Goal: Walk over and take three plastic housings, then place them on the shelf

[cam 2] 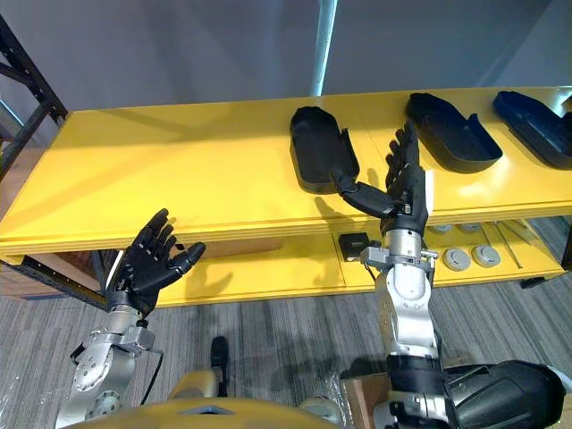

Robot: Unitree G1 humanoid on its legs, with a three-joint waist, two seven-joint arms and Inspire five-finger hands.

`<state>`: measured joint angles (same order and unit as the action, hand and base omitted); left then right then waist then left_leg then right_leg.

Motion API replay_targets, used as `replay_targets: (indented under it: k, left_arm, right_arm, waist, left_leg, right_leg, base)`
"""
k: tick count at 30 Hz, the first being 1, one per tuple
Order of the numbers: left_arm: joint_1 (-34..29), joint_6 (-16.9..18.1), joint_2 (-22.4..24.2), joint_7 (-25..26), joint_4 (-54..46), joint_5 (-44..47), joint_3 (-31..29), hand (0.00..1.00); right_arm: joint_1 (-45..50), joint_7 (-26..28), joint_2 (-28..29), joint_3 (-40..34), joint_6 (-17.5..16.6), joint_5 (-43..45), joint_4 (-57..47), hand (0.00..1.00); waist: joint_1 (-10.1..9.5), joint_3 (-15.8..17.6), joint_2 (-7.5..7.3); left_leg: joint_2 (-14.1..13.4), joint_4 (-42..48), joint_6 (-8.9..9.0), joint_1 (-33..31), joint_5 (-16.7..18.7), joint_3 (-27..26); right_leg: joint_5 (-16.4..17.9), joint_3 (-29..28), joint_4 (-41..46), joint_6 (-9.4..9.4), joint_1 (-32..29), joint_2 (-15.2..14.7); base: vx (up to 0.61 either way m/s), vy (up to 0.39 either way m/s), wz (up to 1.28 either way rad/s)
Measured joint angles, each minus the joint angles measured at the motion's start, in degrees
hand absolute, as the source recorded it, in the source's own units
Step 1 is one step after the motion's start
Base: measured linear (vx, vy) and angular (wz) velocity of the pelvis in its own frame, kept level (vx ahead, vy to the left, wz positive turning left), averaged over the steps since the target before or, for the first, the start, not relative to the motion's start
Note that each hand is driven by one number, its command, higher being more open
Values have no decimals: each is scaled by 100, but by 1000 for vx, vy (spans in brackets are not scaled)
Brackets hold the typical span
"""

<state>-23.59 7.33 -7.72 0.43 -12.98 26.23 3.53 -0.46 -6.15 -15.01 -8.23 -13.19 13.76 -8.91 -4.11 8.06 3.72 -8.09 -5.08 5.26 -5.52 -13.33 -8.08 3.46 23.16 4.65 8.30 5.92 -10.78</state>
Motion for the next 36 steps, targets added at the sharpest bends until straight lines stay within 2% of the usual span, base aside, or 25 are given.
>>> replay_targets:
  k: [3,6,7,13,19,23,30,36]
  left_arm:
    - [-126,24,0,106,-86,-5,-17,100]
    - [-186,53,-3,204,-112,-5,-3,100]
    - [-201,94,-3,240,-111,-5,3,100]
    - [-308,241,-4,327,-114,-5,17,100]
    - [-317,244,-10,462,-117,-5,50,100]
    - [-319,243,-12,506,-117,-5,108,100]
    - [-273,237,-26,517,-115,-6,244,100]
    - [-213,171,-26,539,-99,-6,319,100]
  right_arm:
    - [376,252,156,140,38,19,-327,100]
    - [807,427,196,363,251,46,-327,100]
    - [948,475,199,487,345,96,-326,0]
    - [1068,494,212,897,420,118,-325,0]
    - [1053,350,255,1034,421,105,-305,0]
    - [934,280,255,1176,420,96,-106,0]
    - [543,-110,255,1325,425,54,335,0]
    - [4,-447,252,1332,700,-7,946,0]
  waist:
    - [84,-10,-31]
    - [114,-8,-31]
    - [117,-8,-31]
    - [116,-11,-29]
    - [120,-16,-33]
    - [122,-78,-90]
    - [125,-102,-113]
    - [120,-115,-93]
  left_leg:
    - [-31,-1,-19,-2,33,-98]
    - [-40,-1,-12,-12,44,-168]
    - [-45,-1,-8,-26,47,-179]
    - [-48,5,14,-50,35,-246]
    - [-46,15,14,-47,34,-243]
    - [-43,1,14,-42,34,-227]
    - [-29,0,10,-22,26,-149]
    - [-16,1,10,-6,13,-87]
  right_leg:
    - [13,-71,3,18,-66,8]
    - [14,-175,3,21,-129,14]
    - [13,-187,3,20,-155,16]
    - [-15,-268,7,1,-227,11]
    - [-17,-271,17,1,-227,10]
    - [-15,-256,18,2,-208,8]
    - [-12,-197,20,3,-148,7]
    - [-9,-141,18,-2,-89,7]
  base:
    - [-17,-25,-14]
    - [-16,-17,-13]
    - [-10,-19,-6]
    - [9,-14,-5]
    - [0,0,0]
    - [0,-4,1]
    - [-6,-12,4]
    - [3,-19,5]
